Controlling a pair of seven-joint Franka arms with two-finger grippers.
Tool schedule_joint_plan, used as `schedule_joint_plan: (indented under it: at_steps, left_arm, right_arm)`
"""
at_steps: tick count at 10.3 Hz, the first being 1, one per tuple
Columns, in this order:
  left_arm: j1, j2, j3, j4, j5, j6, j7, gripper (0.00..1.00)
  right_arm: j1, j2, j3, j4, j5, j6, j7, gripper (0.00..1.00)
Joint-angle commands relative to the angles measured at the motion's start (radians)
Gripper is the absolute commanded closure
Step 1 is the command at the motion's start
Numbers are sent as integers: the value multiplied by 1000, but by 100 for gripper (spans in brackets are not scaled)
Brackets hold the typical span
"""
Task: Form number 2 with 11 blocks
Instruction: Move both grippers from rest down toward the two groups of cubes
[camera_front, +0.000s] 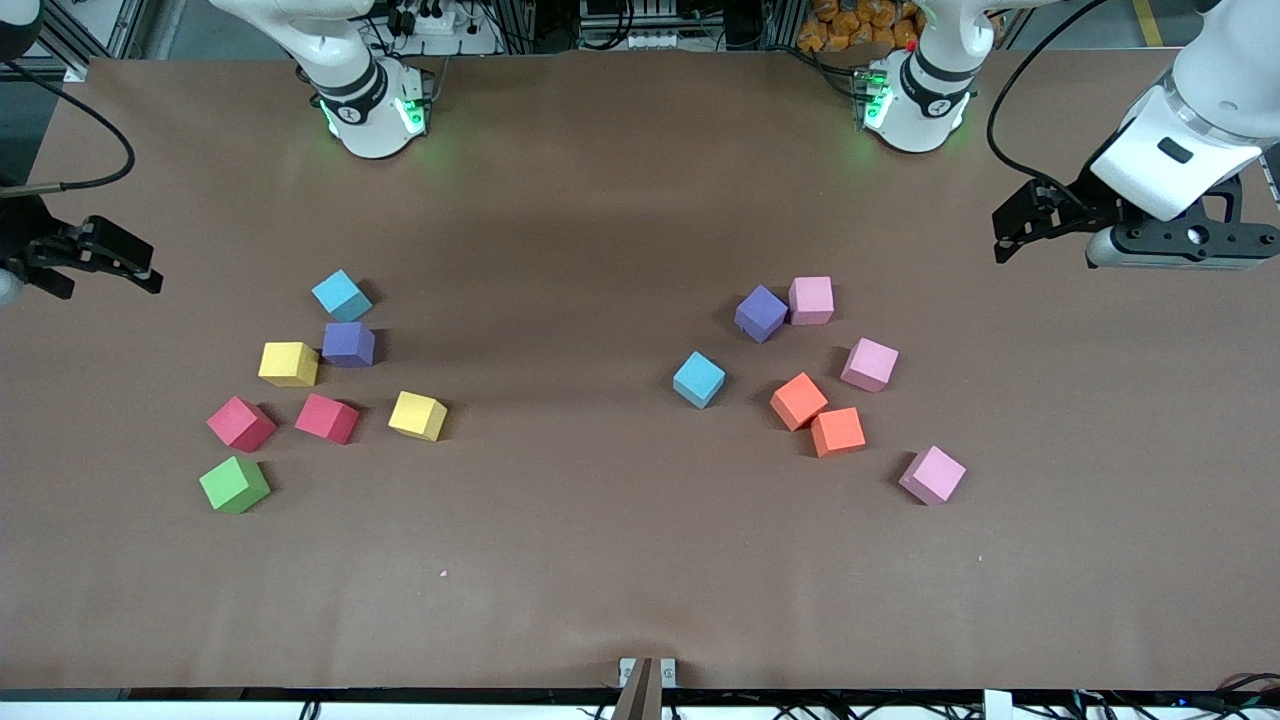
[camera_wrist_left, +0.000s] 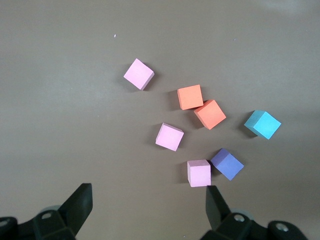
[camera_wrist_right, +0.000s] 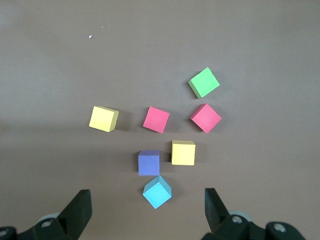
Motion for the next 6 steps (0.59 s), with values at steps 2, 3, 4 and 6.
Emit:
schedule_joint_plan:
  at_steps: [2,3,4,6]
  left_arm:
    - [9,-12,-4,-16,-4,-6,1,0]
    - [9,-9,-2,-15,-4,-6,-2,0]
    - [9,-3,-1,-13,6,-4,-5,0]
    - [15,5,1,-10,10,-4,-11,0]
  right_arm:
    - [-10,-1,1,2,10,-5,-16,0]
    - [-10,-1,1,2,10,-5,-14,0]
    - [-10,-1,1,2,10,-5,-13,0]
    - [-10,0,3,2,8,-5,-11,0]
